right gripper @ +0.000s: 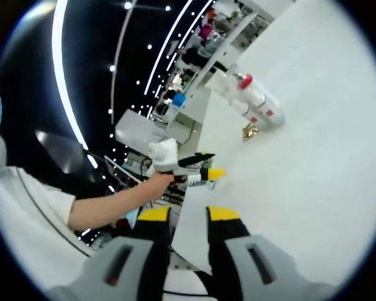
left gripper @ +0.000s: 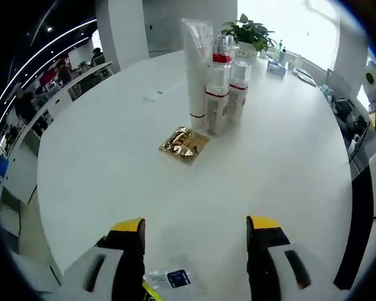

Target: Arrange the skincare products in the storage area until every visible bottle or jar stands upright without overlapping.

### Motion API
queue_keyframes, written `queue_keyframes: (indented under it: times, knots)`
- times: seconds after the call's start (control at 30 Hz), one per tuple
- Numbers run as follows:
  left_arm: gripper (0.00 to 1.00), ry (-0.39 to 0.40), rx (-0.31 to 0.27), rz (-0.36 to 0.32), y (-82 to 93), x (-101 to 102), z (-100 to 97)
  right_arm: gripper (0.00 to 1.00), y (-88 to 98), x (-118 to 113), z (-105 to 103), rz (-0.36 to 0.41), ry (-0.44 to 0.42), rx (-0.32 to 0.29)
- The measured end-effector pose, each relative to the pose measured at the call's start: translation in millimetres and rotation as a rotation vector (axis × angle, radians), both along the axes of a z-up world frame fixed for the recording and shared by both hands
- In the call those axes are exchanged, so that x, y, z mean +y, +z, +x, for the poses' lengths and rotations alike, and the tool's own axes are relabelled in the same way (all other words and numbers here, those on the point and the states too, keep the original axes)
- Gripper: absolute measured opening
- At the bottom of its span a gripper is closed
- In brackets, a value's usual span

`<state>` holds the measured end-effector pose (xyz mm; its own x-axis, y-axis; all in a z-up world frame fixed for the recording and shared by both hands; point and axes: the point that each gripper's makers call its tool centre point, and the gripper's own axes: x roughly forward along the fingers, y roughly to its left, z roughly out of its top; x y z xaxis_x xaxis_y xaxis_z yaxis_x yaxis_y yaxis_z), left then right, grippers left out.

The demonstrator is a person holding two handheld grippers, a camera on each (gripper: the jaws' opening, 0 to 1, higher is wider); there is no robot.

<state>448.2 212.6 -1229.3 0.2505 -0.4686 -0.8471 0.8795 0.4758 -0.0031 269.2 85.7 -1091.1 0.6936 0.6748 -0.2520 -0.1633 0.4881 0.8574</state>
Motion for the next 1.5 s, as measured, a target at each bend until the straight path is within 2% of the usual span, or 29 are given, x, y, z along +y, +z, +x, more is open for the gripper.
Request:
queue_keyframes:
  times: [0.2, 0.37, 0.5, 0.6, 0.7, 0.8, 1.0, 1.23, 1.5]
  knots:
    - [0.67, -0.018, 0.011, 0.049, 2.6, 27.1, -7.2, 0.20, -0.8, 15.7, 8.0, 0.014, 0.053, -0.011]
    - [0.67, -0.065, 0.025, 0.133, -0.5, 48.3, -5.0, 0.20, -0.7, 21.5, 10.6, 0.026, 0.076, -0.018]
    - [0.67, -0.086, 0.035, 0.157, -2.5, 54.3, 0.1, 0.20, -1.1, 20.9, 10.9, 0.029, 0.077, -0.019]
    - [0.67, -0.103, 0.054, 0.181, -5.0, 56.8, -3.1, 0.20, -1.7, 19.8, 10.5, 0.031, 0.075, -0.018]
    - [0.67, -0.133, 0.066, 0.231, -11.3, 63.8, -0.6, 0.20, -2.7, 16.8, 9.3, 0.029, 0.070, -0.016]
    - [0.67, -0.178, 0.063, 0.262, -13.6, 64.4, 0.1, 0.20, -3.7, 12.3, 8.4, 0.028, 0.060, -0.014]
    - [0.66, -0.218, 0.079, 0.308, -21.9, 66.5, 0.9, 0.20, -4.6, 6.2, 8.3, 0.027, 0.044, -0.010]
    - [0.60, -0.217, 0.113, 0.360, -31.9, 80.4, 6.1, 0.20, -4.0, 1.9, 10.0, 0.026, 0.031, -0.009]
    - [0.58, -0.220, 0.135, 0.383, -35.2, 86.9, 0.6, 0.20, -4.5, -1.1, 10.7, 0.021, 0.026, -0.006]
